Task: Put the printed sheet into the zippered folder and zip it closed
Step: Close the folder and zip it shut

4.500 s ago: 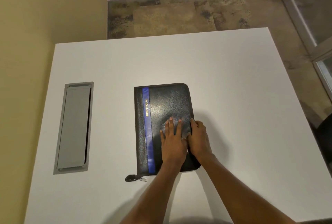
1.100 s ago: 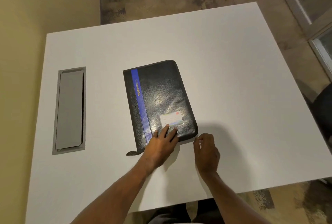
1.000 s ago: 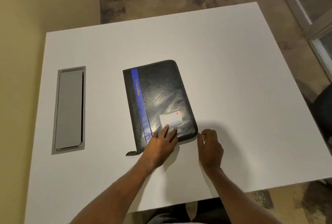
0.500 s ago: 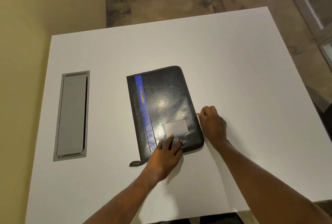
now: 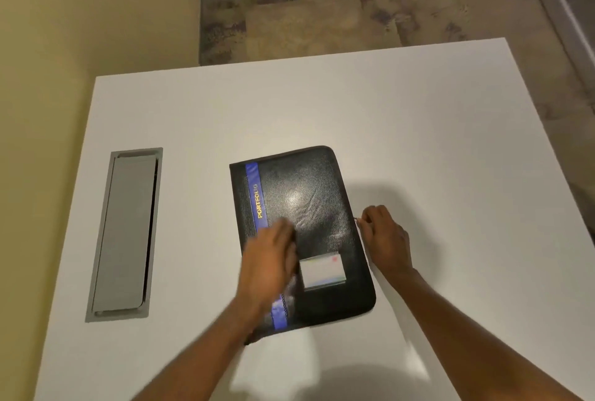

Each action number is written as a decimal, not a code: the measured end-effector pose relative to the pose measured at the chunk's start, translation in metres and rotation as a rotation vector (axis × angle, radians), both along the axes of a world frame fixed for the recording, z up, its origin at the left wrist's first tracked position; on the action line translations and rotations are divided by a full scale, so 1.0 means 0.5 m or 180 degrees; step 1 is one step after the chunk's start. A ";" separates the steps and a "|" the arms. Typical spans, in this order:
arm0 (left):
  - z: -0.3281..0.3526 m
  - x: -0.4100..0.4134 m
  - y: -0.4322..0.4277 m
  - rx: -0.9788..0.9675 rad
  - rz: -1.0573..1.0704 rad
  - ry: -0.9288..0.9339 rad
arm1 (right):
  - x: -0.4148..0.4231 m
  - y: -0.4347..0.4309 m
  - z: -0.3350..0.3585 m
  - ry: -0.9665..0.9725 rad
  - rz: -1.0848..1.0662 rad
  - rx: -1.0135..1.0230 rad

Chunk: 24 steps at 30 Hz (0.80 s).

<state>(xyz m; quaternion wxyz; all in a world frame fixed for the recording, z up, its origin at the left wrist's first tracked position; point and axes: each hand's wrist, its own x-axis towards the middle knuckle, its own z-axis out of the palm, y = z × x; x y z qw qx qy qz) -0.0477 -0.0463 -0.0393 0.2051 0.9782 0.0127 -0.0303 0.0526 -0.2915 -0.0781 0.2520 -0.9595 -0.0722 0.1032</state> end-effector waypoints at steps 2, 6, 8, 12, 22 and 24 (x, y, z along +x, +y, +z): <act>0.004 0.090 0.067 -0.0061 0.0863 0.0166 | 0.003 -0.005 -0.002 0.0043 0.0020 0.0084; -0.026 0.227 0.184 -0.0084 0.1552 0.0412 | 0.017 -0.008 -0.007 0.0249 -0.0015 0.0362; -0.047 0.266 0.210 -0.0312 0.1594 0.0528 | 0.026 -0.006 -0.011 0.0265 -0.0024 0.0515; -0.068 0.299 0.191 -0.0698 0.1702 0.0478 | 0.043 -0.003 -0.016 0.0219 0.0049 0.0696; -0.074 0.314 0.141 -0.1176 0.2356 -0.0001 | 0.053 0.004 -0.020 0.0189 -0.0062 0.1035; -0.078 0.313 0.141 -0.1239 0.2363 0.0018 | 0.066 0.007 -0.023 0.0104 -0.0150 0.1116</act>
